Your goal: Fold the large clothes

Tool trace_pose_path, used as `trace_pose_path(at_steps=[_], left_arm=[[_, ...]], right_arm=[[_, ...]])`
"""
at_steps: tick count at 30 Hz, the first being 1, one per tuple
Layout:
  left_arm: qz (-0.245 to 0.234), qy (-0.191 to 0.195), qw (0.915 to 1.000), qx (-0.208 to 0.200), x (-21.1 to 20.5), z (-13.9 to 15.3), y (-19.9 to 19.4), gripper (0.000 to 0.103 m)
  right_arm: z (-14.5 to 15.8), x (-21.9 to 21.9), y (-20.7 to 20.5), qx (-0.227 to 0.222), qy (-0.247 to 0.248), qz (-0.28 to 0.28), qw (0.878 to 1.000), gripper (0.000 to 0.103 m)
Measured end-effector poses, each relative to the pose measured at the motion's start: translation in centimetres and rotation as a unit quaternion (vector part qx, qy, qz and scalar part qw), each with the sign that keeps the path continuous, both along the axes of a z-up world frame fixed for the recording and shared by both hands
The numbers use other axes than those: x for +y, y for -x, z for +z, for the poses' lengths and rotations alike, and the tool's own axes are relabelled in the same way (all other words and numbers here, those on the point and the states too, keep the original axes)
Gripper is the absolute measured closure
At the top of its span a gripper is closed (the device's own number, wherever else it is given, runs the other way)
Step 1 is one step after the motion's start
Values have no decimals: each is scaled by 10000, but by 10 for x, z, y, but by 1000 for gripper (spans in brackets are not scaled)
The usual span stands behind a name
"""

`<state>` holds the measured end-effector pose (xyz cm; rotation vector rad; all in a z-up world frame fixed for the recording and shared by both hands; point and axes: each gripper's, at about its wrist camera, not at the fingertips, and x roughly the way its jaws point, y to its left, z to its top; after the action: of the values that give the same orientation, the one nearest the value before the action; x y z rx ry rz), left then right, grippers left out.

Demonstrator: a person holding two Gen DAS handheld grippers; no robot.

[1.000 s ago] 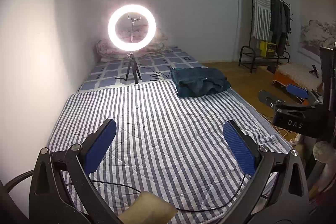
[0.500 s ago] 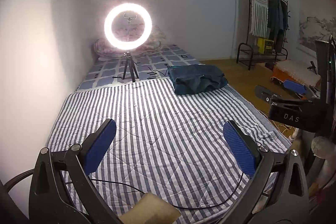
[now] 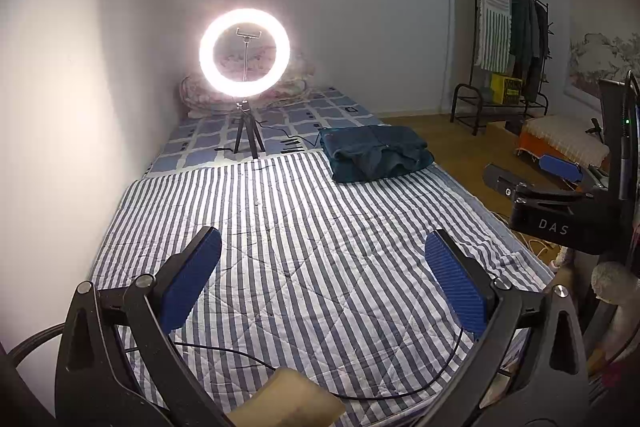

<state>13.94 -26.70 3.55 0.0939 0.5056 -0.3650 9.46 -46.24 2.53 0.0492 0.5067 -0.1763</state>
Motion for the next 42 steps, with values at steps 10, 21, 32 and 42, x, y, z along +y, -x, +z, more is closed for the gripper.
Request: trace_pose_path(at_steps=[10,21,32,42], left_arm=[[4,4,10000,-4,-1,0,1,0],[19,-9,10000,-18,-1,1,1,0],[41,-18,10000,-35,0,3,1,0],[58,-16,10000,-39,3,4,-2,0]], right_arm=[[-1,1,0,6,43,7,10000,0],[-1,3,0,13,44,7,10000,0],[-1,4,1,19,26,-3,10000,0],[-3,4,0,29,13,13,10000,0]])
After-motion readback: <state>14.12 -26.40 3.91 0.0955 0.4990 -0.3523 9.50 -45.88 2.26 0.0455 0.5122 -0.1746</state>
